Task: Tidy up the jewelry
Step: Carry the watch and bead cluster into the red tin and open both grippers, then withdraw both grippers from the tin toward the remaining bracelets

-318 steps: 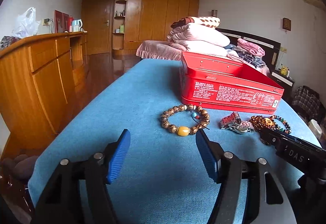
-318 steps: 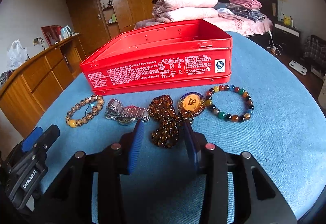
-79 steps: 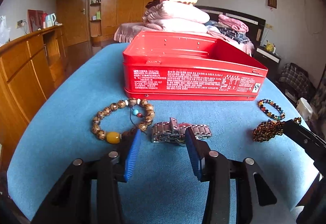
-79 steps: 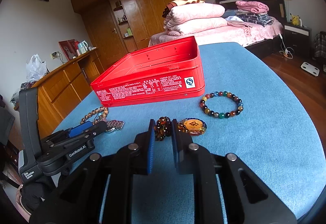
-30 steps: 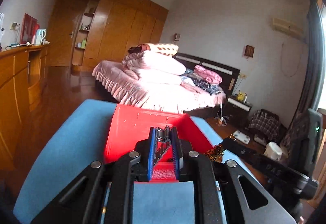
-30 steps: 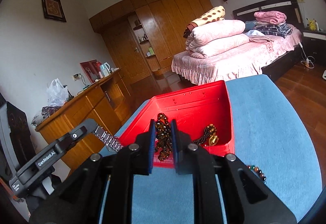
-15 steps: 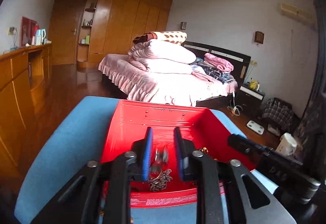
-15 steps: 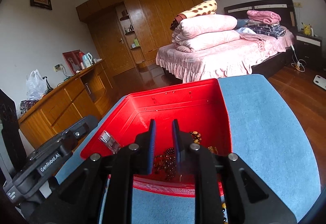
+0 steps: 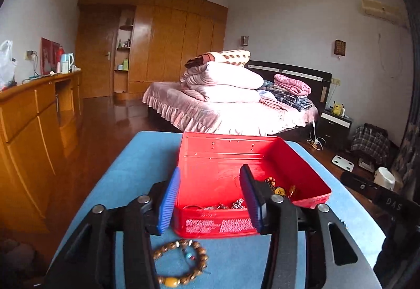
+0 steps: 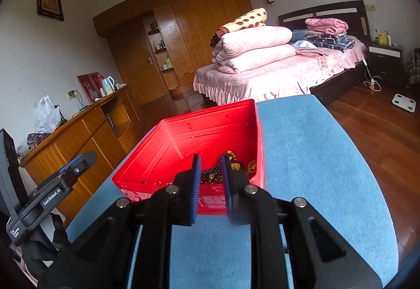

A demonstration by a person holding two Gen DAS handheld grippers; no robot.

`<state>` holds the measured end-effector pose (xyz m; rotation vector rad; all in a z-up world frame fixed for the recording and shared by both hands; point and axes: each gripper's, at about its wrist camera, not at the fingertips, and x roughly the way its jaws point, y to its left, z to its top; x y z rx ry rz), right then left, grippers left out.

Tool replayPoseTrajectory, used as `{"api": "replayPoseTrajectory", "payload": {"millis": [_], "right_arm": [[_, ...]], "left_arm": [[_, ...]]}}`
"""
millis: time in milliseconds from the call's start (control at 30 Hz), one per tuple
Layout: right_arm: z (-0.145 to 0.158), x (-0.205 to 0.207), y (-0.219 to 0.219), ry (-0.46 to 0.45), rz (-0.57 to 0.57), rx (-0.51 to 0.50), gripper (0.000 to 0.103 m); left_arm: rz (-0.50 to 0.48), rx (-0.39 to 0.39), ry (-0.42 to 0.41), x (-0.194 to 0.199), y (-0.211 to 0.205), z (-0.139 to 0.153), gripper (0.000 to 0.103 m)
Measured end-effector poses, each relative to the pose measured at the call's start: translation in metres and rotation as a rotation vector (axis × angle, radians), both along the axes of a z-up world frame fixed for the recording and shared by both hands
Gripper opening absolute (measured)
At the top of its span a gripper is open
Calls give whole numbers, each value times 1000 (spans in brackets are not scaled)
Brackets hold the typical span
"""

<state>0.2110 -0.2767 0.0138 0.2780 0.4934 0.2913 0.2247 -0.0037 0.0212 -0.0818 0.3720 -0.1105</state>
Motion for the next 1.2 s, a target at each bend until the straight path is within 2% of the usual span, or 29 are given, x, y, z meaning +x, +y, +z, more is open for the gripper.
{"api": "replayPoseTrajectory", "payload": {"millis": [133,333,433,533,633,833,967,1200], "right_arm": [[-15,-16,-12,34,-20,13,17],[-39,-24,-17,102,-60,-10,28],[-47,-24,-20,133,-100,-35,51],[-51,-25,-19,144,-120,-62,53],[-58,-22,-18,169,-137,-103,63],[-66,-18,-14,191,-146,-145,63],[-66,-18,-20,192,-160,-129,61],[-79,-2,-33,297,-179,-91,34]], "left_arm": [[6,12,7,-18,4,-12,55],[28,6,74,-34,14,-42,59],[52,11,103,-35,21,-52,66],[68,16,115,-34,24,-56,68],[85,21,110,-36,25,-57,73],[93,49,92,-39,20,-60,77],[96,51,85,-41,19,-60,78],[106,60,86,-40,17,-59,78]]}}
